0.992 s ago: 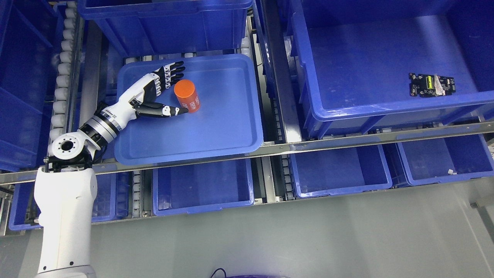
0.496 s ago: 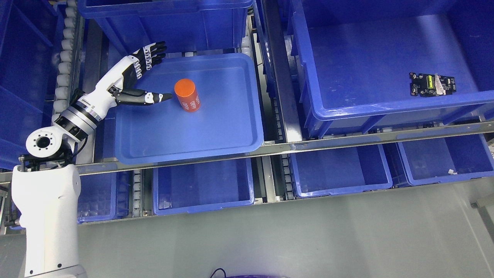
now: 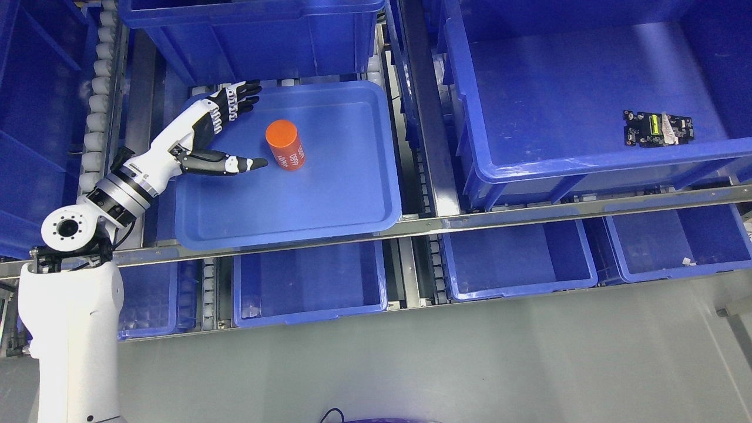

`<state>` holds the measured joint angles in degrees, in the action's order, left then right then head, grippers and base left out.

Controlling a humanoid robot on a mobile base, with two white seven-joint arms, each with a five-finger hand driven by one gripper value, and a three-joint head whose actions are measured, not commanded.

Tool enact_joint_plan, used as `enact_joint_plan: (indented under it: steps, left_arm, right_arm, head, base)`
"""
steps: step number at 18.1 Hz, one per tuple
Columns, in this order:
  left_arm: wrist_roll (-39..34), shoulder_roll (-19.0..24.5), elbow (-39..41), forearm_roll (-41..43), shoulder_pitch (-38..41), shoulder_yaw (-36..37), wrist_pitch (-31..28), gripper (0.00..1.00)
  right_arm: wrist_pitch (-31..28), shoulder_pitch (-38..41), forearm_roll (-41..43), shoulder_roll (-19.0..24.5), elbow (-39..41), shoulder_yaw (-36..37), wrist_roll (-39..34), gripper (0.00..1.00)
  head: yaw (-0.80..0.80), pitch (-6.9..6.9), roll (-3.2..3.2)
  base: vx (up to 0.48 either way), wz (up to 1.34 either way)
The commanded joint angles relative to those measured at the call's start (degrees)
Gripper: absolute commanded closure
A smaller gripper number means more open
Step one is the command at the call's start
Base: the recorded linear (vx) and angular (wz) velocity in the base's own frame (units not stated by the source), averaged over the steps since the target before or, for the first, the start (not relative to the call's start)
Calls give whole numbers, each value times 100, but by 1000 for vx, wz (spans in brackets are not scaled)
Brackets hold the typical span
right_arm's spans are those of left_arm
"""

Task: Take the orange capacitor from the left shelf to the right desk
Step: 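Position the left hand fingers around the orange capacitor, then close the left hand on the capacitor and lift it up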

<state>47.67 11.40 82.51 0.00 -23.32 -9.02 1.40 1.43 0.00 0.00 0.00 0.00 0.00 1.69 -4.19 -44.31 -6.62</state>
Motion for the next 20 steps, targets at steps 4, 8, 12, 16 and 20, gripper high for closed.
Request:
enact_joint_plan:
  steps: [4,8,12,16,20]
  left_arm:
    - [-30,-209,20,123,20,234,-289,6]
    - [-21,-191,-59,141,29,427,-280,6]
    - [-21,-138,-191,228,55,445,-254,8]
    - [-3,-112,-191,246,82,427,-254,14]
    - [-12,-147,-270,246,73,357,-201,26]
  right_arm:
    - [-11,114,-26,-100,100,70,-2,0]
    - [-3,114,-26,-100,100,70,-2,0]
    - [-3,114,-26,-100,100,70,-2,0]
    - [-3,114,-26,-100,100,70,-2,0]
    - [-3,114,-26,-100,100,70,-2,0]
  head:
    - [0,0,0]
    - [0,0,0]
    - [0,0,0]
    - [0,0,0]
    - [0,0,0]
  base:
    - [0,0]
    - [0,0]
    - [0,0]
    - [0,0]
    - [0,0]
